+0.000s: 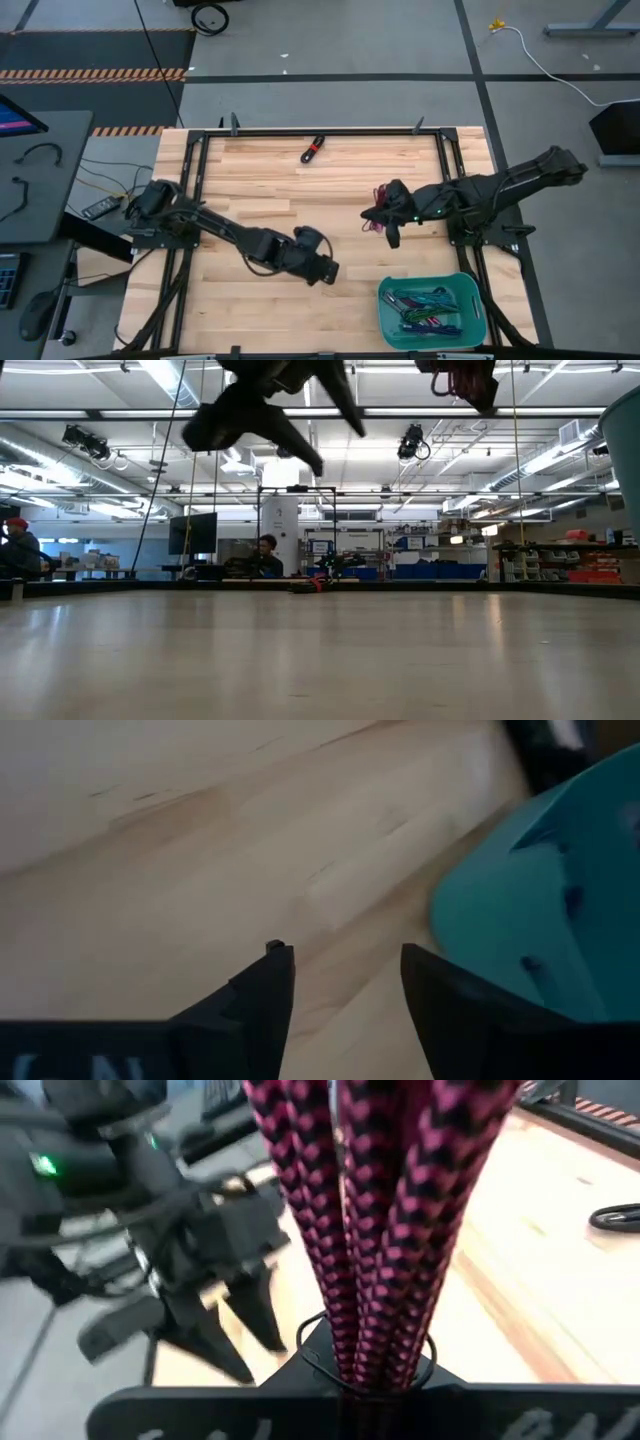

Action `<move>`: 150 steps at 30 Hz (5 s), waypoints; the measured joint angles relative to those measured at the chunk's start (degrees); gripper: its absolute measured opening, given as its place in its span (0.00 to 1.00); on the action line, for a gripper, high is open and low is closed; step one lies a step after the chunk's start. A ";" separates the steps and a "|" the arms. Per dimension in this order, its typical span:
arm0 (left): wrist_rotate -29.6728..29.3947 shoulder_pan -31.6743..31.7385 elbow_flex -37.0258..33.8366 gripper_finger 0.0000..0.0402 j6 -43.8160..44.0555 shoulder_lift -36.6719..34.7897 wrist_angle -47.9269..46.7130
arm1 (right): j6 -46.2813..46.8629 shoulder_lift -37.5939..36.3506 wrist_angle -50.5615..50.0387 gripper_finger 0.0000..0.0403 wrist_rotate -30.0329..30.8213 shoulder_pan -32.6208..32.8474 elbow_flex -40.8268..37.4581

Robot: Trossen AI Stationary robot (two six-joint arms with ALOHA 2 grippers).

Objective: Pick and place USB-C Cables
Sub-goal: Put the pink charger cable into the green bin, then put the black charger cable into the green bin

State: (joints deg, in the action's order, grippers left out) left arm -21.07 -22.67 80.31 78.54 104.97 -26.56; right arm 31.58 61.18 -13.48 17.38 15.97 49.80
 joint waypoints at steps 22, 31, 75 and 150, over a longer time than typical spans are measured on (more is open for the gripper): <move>-18.63 -9.10 -0.09 0.23 8.21 -0.02 -2.47 | 10.83 -5.81 -21.62 0.02 -12.69 17.44 1.20; -11.19 -3.40 -0.09 0.07 -19.52 -0.11 18.70 | 18.51 -6.80 -28.68 0.02 -18.67 24.10 1.20; 1.19 45.78 -0.07 0.36 -39.11 -0.54 -1.32 | 14.69 -12.06 -27.71 0.55 21.79 7.10 7.39; -7.23 24.02 -0.20 0.03 -38.28 -17.66 1.03 | -24.48 2.50 -8.56 0.52 -70.64 -46.66 7.30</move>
State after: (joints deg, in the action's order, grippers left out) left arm -28.30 1.36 80.12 40.26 87.31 -25.53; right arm 7.09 63.68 -22.03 -53.26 -30.69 57.10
